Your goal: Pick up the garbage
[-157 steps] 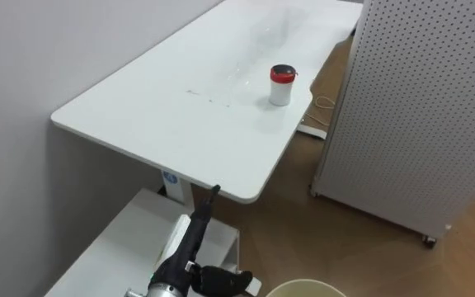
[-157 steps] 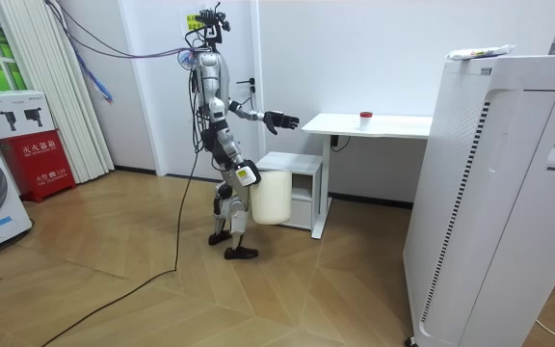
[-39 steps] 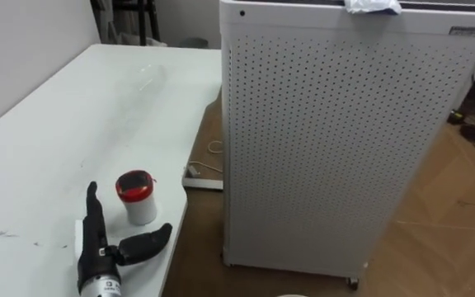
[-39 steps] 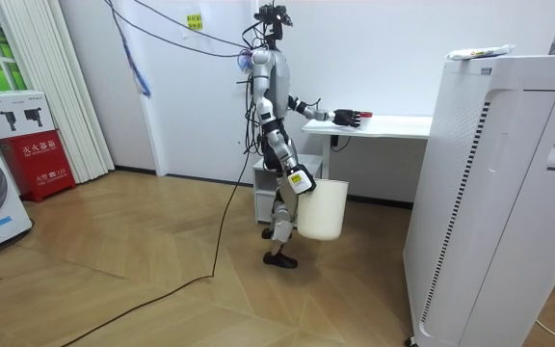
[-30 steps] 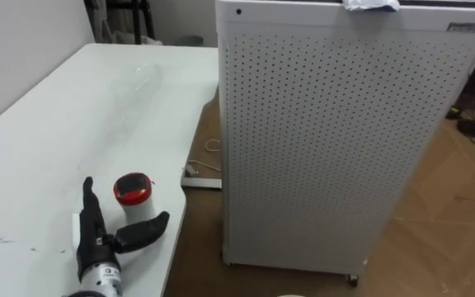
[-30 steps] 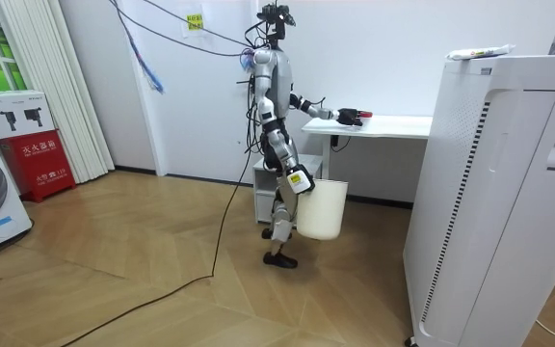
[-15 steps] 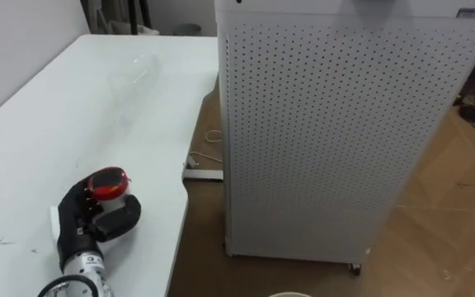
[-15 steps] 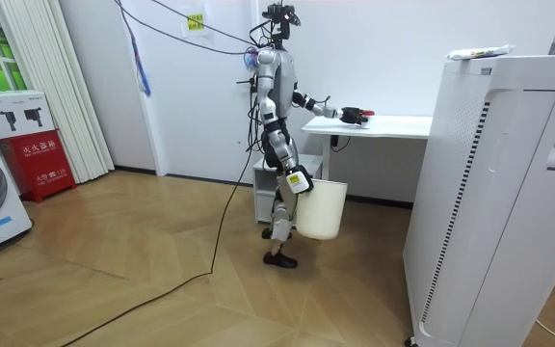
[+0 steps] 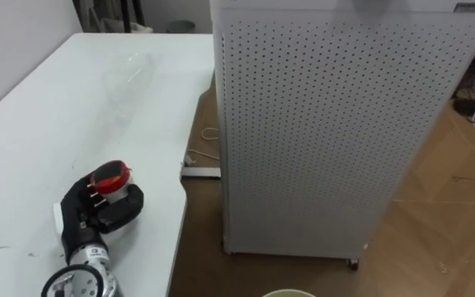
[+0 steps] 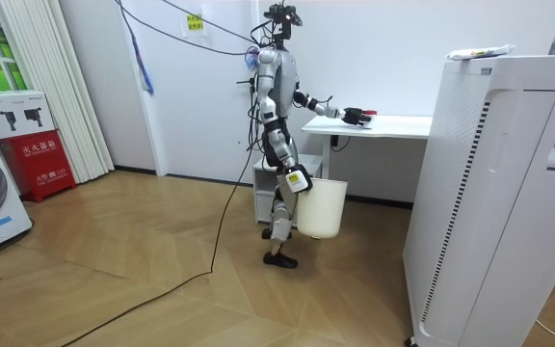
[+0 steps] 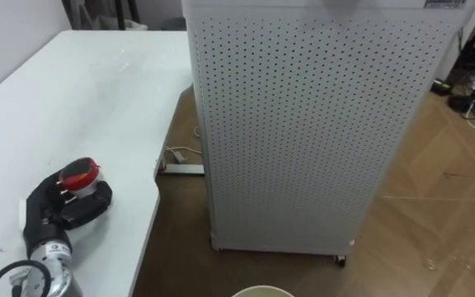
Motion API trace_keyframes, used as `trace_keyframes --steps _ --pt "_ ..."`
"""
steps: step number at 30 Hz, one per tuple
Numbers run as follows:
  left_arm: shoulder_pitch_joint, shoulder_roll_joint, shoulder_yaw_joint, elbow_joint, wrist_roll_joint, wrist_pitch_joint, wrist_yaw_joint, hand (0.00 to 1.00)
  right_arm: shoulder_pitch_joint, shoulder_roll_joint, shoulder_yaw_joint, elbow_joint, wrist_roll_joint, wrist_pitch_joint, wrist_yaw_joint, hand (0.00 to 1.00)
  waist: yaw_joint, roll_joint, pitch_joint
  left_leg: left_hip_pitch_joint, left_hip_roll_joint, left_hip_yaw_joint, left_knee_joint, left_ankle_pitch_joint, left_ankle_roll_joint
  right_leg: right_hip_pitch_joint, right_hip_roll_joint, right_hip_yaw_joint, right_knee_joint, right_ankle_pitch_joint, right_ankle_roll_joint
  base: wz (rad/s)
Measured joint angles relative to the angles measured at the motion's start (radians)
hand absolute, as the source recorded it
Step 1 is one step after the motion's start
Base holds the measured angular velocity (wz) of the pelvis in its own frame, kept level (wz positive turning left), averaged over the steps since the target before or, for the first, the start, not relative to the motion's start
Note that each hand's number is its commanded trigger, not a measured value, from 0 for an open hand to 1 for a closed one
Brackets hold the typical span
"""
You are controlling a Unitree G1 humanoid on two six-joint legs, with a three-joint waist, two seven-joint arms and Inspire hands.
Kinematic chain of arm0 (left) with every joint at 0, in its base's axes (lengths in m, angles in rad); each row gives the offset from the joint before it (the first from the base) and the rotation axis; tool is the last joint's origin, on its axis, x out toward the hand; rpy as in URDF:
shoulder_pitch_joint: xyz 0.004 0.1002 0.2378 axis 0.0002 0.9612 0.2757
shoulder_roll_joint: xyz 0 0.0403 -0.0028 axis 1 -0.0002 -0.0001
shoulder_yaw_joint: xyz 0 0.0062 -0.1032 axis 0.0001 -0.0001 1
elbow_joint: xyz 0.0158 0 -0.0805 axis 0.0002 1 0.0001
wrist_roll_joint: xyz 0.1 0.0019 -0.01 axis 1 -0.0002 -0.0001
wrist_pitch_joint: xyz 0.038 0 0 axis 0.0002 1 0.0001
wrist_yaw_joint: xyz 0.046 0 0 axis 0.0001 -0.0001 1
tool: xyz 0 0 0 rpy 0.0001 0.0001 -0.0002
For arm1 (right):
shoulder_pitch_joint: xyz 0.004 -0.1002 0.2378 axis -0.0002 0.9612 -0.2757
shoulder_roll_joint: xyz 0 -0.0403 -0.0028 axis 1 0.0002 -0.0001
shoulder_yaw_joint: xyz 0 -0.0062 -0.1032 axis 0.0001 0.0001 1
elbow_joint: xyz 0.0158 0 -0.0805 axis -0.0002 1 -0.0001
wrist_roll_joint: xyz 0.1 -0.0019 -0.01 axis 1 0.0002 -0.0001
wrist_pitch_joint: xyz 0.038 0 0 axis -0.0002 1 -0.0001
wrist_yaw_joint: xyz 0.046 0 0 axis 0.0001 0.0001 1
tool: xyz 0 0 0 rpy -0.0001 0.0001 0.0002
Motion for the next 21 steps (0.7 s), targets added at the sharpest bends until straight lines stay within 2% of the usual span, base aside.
trace_keyframes --steps 5,7,13,15,18,21 --pt "0.000 -0.004 -0.010 -0.012 0.000 0.000 -0.022 1.00 -0.005 0.002 -0.001 0.001 0.004 0.000 -0.002 1.00 0.000 -0.001 0.0002 -0.006 -0.003 0.003 0.000 0.002 0.004 0.003 -0.006 -0.007 -0.008 0.004 0.004 0.05" --pt "0.003 -0.012 -0.027 -0.041 0.001 0.012 -0.039 1.00 -0.005 0.003 0.000 0.001 0.005 0.000 -0.002 1.00 0.001 -0.001 0.0001 -0.012 -0.004 0.002 -0.001 0.004 0.007 0.004 -0.009 -0.017 -0.015 0.007 0.006 0.13" --pt "0.028 -0.033 -0.162 -0.171 0.023 0.072 -0.173 1.00 -0.025 0.009 -0.002 0.002 0.003 0.002 0.001 1.00 0.003 -0.003 -0.0001 -0.023 -0.012 -0.001 -0.002 0.005 0.009 -0.001 -0.020 -0.029 -0.015 0.010 0.011 0.03" --pt "0.044 -0.034 -0.242 -0.255 0.026 0.105 -0.249 1.00 -0.031 0.018 -0.001 -0.012 0.003 0.015 0.000 1.00 0.003 -0.009 -0.0038 -0.037 -0.012 -0.001 0.000 0.005 0.009 -0.015 -0.020 -0.026 -0.014 0.011 0.012 0.00" --pt "0.045 -0.048 -0.337 -0.298 0.033 0.118 -0.353 1.00 -0.052 0.021 0.000 -0.019 0.003 0.022 0.005 1.00 0.004 -0.008 -0.0042 -0.044 -0.011 0.000 0.001 0.005 0.009 -0.024 -0.017 -0.023 -0.014 0.012 0.012 -0.05" --pt "0.046 -0.052 -0.406 -0.317 0.042 0.137 -0.420 1.00 -0.067 0.021 0.000 -0.021 -0.003 0.023 0.012 1.00 0.000 -0.003 -0.0056 -0.041 -0.008 -0.002 0.000 0.005 0.009 -0.023 -0.015 -0.022 -0.016 0.013 0.010 -0.07"
